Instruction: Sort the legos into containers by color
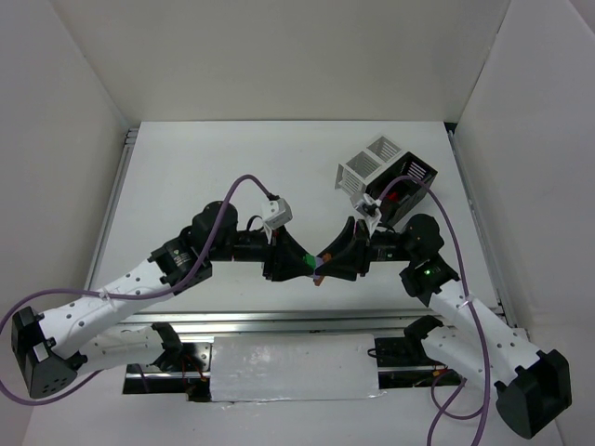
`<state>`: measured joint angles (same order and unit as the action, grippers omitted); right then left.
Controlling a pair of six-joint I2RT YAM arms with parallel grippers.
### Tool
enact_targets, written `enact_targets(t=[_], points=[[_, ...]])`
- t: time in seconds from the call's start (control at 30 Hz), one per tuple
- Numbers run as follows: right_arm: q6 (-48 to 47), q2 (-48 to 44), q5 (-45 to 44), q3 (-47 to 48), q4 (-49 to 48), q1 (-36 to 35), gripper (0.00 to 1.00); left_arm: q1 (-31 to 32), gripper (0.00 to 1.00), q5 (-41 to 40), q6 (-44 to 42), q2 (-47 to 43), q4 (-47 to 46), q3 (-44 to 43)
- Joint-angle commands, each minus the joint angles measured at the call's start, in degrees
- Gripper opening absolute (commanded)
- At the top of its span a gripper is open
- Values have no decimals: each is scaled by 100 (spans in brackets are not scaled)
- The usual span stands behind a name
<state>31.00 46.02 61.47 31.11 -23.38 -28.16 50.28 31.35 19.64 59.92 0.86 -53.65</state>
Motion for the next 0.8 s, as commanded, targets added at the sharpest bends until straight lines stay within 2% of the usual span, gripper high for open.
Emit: enact_targets(t=[0.0,0.03,0.1,0.13,0.23,0.7,0.77], points=[[-15,21,58,44,-334,-40,0,34,49,205,-39,2,-403,-49],[-33,4,67,44,-326,-40,0,34,35,196,-48,11,-385,-41],[-77,-14,67,35,-282,-40,0,34,26,187,-57,20,-376,-58],[-77,-14,84,35,-282,-40,0,34,16,196,-57,20,-368,-67],[-95,-5,102,35,-273,-40,0,34,2,187,-74,55,-315,-137],[-112,-75,49,26,-273,-23,0,34,0,328,-57,81,-359,-172],[-86,-84,-3,35,-264,-40,9,34,0,345,-48,81,-368,-181]])
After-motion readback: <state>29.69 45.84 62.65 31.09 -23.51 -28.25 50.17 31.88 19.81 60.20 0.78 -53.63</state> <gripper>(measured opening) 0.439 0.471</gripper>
